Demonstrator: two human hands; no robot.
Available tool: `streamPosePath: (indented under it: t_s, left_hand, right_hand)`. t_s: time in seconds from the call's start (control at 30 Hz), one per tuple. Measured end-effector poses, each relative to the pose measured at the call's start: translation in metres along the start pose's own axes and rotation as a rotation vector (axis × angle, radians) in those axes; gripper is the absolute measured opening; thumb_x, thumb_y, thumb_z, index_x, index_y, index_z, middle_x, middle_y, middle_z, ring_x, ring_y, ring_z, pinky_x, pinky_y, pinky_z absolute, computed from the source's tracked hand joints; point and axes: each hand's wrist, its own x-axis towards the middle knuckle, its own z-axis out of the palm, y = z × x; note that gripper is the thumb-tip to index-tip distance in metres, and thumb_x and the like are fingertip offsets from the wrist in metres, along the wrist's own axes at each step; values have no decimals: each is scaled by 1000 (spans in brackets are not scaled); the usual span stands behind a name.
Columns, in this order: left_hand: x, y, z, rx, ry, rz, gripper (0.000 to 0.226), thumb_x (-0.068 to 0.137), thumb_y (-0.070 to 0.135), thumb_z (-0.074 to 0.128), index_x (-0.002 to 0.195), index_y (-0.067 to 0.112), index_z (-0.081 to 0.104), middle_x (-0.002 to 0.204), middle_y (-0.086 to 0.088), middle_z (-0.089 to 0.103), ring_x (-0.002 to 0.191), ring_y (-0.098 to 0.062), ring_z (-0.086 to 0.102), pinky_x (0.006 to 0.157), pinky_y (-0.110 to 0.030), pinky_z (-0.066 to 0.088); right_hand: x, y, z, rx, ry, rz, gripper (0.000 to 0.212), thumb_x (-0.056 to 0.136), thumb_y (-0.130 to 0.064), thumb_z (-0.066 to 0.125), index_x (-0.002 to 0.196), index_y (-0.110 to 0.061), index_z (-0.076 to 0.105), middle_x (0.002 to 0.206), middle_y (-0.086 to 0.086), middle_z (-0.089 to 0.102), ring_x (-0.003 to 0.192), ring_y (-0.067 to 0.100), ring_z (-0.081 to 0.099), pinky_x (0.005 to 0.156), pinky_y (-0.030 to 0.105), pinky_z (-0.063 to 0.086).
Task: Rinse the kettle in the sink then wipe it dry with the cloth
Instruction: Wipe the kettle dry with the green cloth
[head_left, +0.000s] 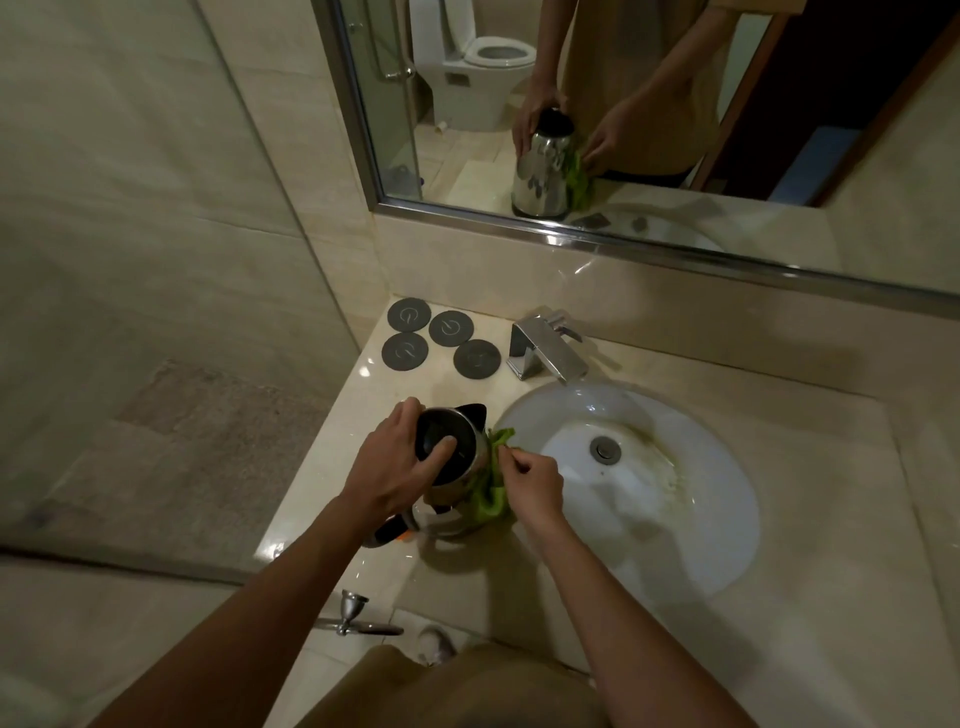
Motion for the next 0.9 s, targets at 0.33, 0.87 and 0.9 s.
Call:
streamPosePath:
  t_s: [0.33,0.87,0.9]
  left_hand:
    - [0,-3,2,-20,-2,5,46,81,61,50,109,26,41,107,1,56,93,-15,55,76,-31,53]
    - [1,-3,-2,-76,-23,8,55,75,65,50,112,25,42,109,3,53,96,-13,54,75,-25,51]
    - [1,-3,-2,-80,-19,16,54,75,65,51,111,25,42,108,4,53,95,-13,53,75,-24,50]
  right_hand:
    - [-18,14,14,114,117,-122,22,95,-37,63,105,-22,75,89,-3,71,82,8,65,69,19,49]
    - [-28,27,17,133,89,126,14,97,-30,60,95,-31,73,89,-12,72,86,10,65,76,29,52]
    - [-29,20,13,126,106,55,14,96,-32,62,103,-31,74,95,-14,72,87,8,65,79,28,52]
